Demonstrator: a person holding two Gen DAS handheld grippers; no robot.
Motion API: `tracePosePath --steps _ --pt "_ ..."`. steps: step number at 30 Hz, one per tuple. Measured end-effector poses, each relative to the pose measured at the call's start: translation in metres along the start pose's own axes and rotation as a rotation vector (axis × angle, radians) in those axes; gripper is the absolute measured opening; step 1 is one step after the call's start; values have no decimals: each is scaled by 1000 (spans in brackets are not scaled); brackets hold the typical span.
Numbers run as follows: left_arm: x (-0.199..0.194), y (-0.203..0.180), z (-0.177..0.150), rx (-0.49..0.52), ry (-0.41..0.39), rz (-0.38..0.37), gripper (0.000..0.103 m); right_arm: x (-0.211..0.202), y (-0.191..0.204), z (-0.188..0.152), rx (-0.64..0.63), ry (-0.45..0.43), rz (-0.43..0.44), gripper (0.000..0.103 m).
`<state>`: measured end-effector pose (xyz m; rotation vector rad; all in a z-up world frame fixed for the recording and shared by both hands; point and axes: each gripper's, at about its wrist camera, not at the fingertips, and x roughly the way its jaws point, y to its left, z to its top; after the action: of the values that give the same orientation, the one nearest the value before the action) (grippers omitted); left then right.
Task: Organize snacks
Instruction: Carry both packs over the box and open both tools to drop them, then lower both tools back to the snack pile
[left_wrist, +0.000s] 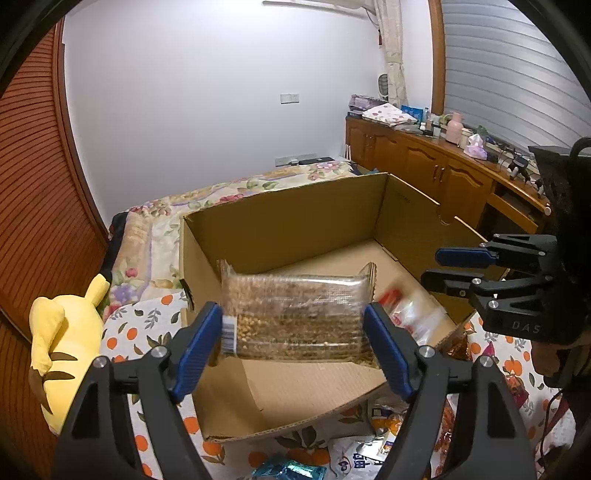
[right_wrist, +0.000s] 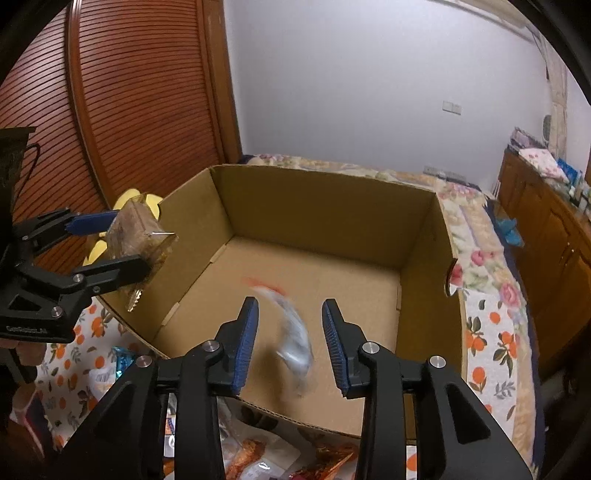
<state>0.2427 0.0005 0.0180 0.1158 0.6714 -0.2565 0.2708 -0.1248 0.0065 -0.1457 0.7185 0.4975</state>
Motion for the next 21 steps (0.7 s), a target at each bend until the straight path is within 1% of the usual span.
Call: tracePosePath --steps 2,6,11,13,17,21 --pt "-3 -1 0 3 -21 -1 81 -1 0 -2 -4 -5 1 44" --pt "-8 0 2 -8 -35 -6 82 -8 0 -3 4 -19 -4 46" --pt "-24 0 -4 -25 -57 -20 83 -37 5 -11 2 -68 -23 56" --pt "-34 -1 -11 -35 -69 -20 83 -53 4 -17 3 -90 -19 63" --pt "-47 -3 -22 -36 -72 -30 83 -80 3 -36 6 -126 -34 66" --pt "-59 -11 -38 -28 -71 -52 83 -92 -7 -59 49 -118 -42 68"
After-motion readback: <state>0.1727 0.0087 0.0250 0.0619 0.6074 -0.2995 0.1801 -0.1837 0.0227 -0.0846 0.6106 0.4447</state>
